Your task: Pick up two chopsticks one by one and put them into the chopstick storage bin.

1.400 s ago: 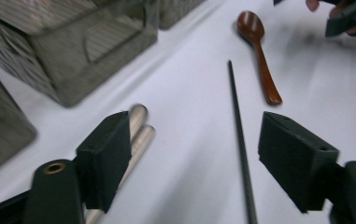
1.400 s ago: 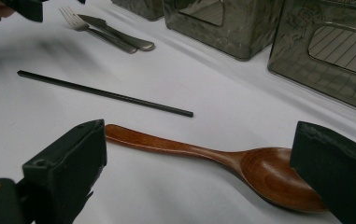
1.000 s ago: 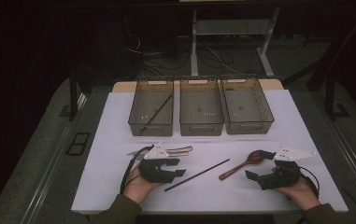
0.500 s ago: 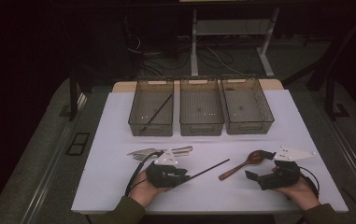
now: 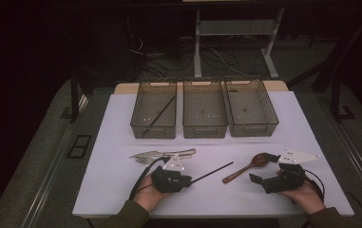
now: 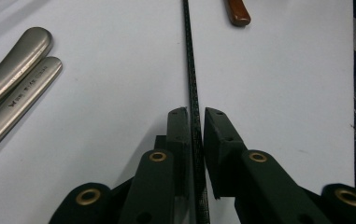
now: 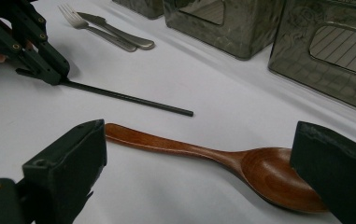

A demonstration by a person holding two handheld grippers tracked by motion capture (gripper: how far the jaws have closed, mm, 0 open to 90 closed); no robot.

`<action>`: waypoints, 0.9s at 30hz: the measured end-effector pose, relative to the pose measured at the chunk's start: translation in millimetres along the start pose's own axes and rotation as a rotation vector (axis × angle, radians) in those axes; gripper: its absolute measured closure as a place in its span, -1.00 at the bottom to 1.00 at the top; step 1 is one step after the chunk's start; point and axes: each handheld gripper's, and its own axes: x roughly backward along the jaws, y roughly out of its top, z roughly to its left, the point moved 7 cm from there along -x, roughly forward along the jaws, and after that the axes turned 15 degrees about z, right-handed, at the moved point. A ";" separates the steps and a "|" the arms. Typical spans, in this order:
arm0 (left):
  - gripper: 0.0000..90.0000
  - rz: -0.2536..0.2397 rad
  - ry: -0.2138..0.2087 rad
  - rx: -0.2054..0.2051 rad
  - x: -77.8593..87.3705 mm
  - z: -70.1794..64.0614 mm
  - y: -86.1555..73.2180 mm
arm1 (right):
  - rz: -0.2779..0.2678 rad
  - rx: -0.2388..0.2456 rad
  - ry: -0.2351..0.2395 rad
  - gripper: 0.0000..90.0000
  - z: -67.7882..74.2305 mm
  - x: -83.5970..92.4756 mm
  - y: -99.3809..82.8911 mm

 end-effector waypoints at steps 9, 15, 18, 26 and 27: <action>0.87 0.007 0.013 0.004 -0.2 0.8 0.6 | 0.001 -0.001 -0.001 -0.93 -0.1 -0.1 0.0; 0.88 0.015 0.008 0.013 0.1 0.9 1.3 | 0.000 0.000 -0.001 -0.93 0.0 -0.1 0.1; 0.88 0.012 0.005 0.013 0.1 1.5 1.5 | -0.001 0.002 -0.001 -0.93 0.1 0.0 0.1; 0.88 -0.004 0.009 0.013 4.1 2.0 4.3 | -0.002 0.001 0.000 -0.93 0.2 0.3 0.1; 0.88 -0.007 0.008 0.011 4.7 2.1 4.5 | -0.002 0.001 0.001 -0.93 0.3 0.3 0.1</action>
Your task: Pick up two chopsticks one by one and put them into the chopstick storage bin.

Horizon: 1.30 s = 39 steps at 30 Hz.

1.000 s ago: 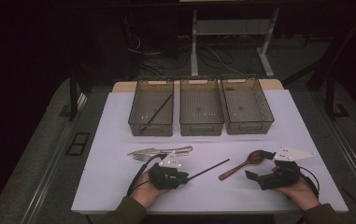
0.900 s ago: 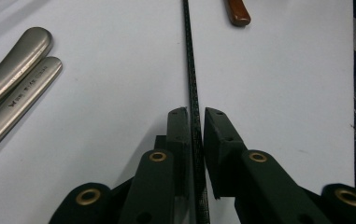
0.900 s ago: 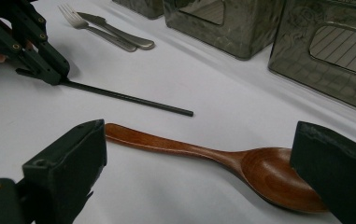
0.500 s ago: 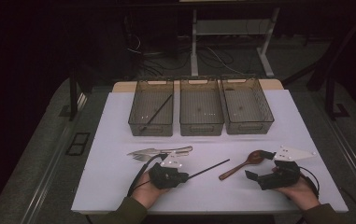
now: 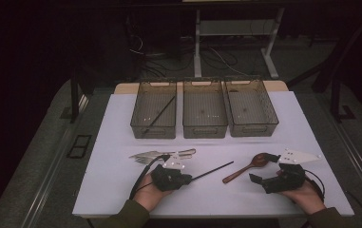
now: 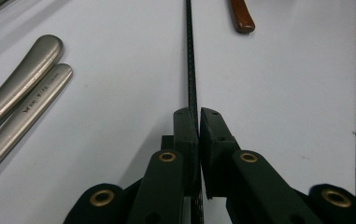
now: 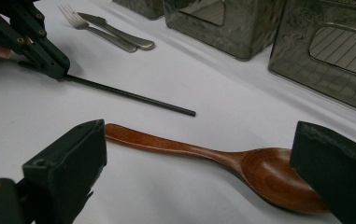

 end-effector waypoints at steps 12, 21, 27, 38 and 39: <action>0.88 -0.046 -0.014 -0.004 14.6 1.6 5.0 | 0.001 -0.010 0.002 -0.93 -1.7 -1.4 -1.3; 0.88 -0.073 -0.024 -0.004 22.0 2.5 7.3 | 0.010 -0.006 0.004 -0.93 -1.6 -5.0 -2.2; 0.88 -0.098 -0.038 -0.011 30.4 4.1 10.6 | 0.009 -0.012 0.006 -0.93 -2.5 -4.4 -2.1; 0.88 -0.136 -0.033 -0.016 45.9 12.3 17.4 | 0.013 -0.011 0.003 -0.93 -2.3 -5.5 -2.1; 0.88 -0.140 -0.032 -0.017 47.1 13.1 18.0 | 0.013 -0.011 0.003 -0.93 -2.3 -5.5 -2.1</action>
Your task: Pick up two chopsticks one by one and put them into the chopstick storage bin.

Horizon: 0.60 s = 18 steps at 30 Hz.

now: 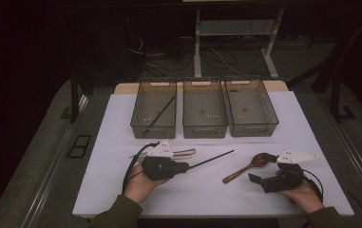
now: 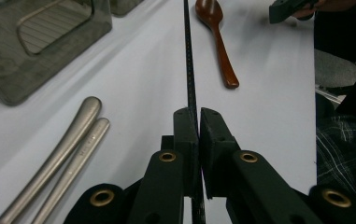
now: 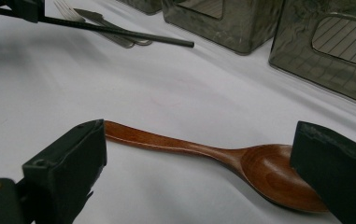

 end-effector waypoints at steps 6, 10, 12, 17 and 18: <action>0.88 -0.014 0.007 0.005 6.8 5.0 4.5 | -0.001 0.003 0.000 -0.93 0.4 0.0 0.1; 0.88 -0.026 0.026 0.009 11.4 10.2 7.7 | -0.002 0.004 0.001 -0.93 0.8 -0.1 0.2; 0.88 -0.030 0.031 0.010 13.1 12.4 9.5 | -0.003 0.006 0.000 -0.93 0.9 -0.1 0.3; 0.88 -0.037 0.047 0.008 16.6 17.5 14.0 | -0.006 0.005 -0.001 -0.93 0.9 0.1 0.6; 0.88 -0.036 0.052 0.005 17.6 19.0 15.1 | -0.006 0.005 -0.001 -0.93 0.9 0.1 0.6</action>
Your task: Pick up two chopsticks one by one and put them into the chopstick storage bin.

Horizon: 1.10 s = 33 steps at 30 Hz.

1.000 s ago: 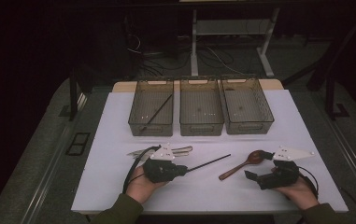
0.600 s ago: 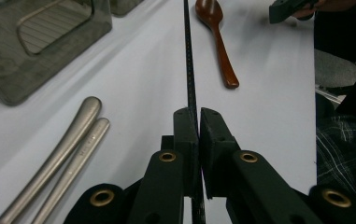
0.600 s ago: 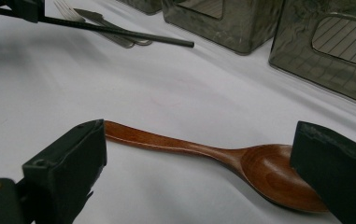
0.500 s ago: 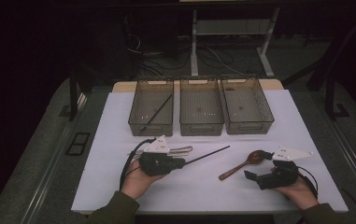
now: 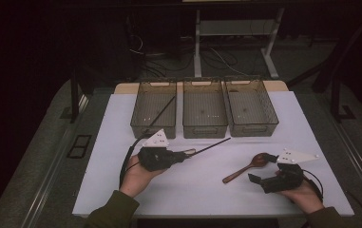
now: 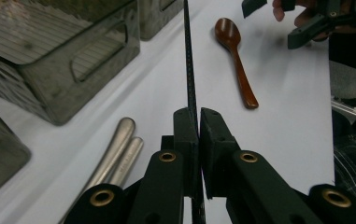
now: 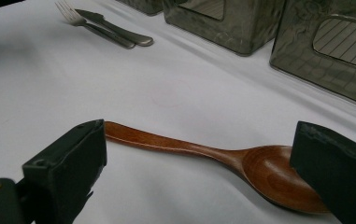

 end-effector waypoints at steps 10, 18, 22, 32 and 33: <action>0.88 -0.030 0.041 -0.001 11.4 16.4 14.1 | 0.002 -0.001 -0.002 -0.93 0.2 0.1 -0.1; 0.88 -0.050 0.077 0.025 18.4 37.0 25.3 | 0.000 -0.001 -0.006 -0.93 -0.5 0.5 -0.1; 0.88 -0.048 0.093 0.032 22.4 48.0 30.2 | 0.003 -0.005 -0.002 -0.93 0.4 0.5 -0.4; 0.88 -0.041 0.135 0.060 30.7 74.4 40.0 | 0.001 -0.003 -0.004 -0.93 0.2 0.4 -0.2; 0.88 -0.041 0.139 0.061 31.1 76.8 40.6 | 0.001 -0.002 -0.005 -0.93 0.0 0.4 -0.2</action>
